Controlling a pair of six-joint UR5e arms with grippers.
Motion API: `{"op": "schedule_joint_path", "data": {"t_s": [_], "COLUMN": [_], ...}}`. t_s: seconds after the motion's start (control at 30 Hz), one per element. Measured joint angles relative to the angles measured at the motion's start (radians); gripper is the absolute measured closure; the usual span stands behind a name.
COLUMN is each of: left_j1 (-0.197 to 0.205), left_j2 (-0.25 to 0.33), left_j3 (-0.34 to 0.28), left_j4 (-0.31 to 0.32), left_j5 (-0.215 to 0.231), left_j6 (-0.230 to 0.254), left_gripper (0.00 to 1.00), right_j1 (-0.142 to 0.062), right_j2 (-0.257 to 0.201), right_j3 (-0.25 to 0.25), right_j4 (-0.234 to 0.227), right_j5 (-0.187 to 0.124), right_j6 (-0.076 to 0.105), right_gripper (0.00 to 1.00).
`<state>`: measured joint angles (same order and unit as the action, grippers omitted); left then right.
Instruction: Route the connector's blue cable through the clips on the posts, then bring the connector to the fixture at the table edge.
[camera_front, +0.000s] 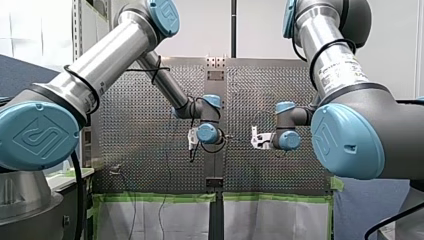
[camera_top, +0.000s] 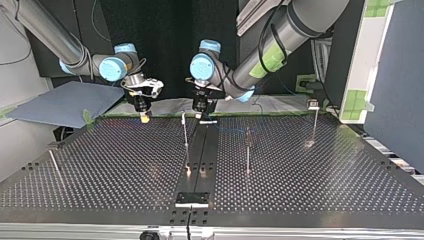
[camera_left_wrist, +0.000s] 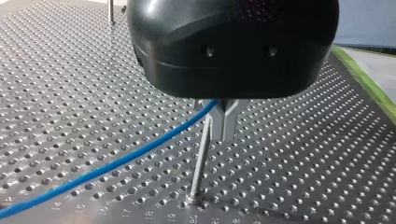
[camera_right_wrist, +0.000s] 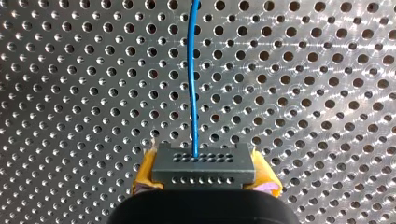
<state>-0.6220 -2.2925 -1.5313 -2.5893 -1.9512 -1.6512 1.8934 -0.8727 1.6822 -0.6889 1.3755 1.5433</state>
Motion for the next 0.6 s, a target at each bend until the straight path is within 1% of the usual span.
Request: {"op": "schedule_joint_path", "data": {"t_s": [0.2,0.43,0.6], "left_j1": [0.011,0.024,0.03], "left_j2": [-0.001,-0.008,-0.026], "left_j3": [0.003,0.006,0.015], "left_j4": [0.016,0.009,0.002], "left_j5": [0.015,0.013,0.02], "left_j6": [-0.002,-0.001,-0.001], "left_gripper": [0.99,0.99,0.99], "right_j1": [-0.002,-0.002,-0.002], "right_j2": [0.0,0.001,0.002], "right_j3": [-0.005,-0.01,-0.011], "right_j4": [0.0,0.0,0.0], "right_j5": [0.002,0.003,0.004], "right_j6": [0.005,0.006,0.006], "right_gripper": [1.0,1.0,1.0]}}
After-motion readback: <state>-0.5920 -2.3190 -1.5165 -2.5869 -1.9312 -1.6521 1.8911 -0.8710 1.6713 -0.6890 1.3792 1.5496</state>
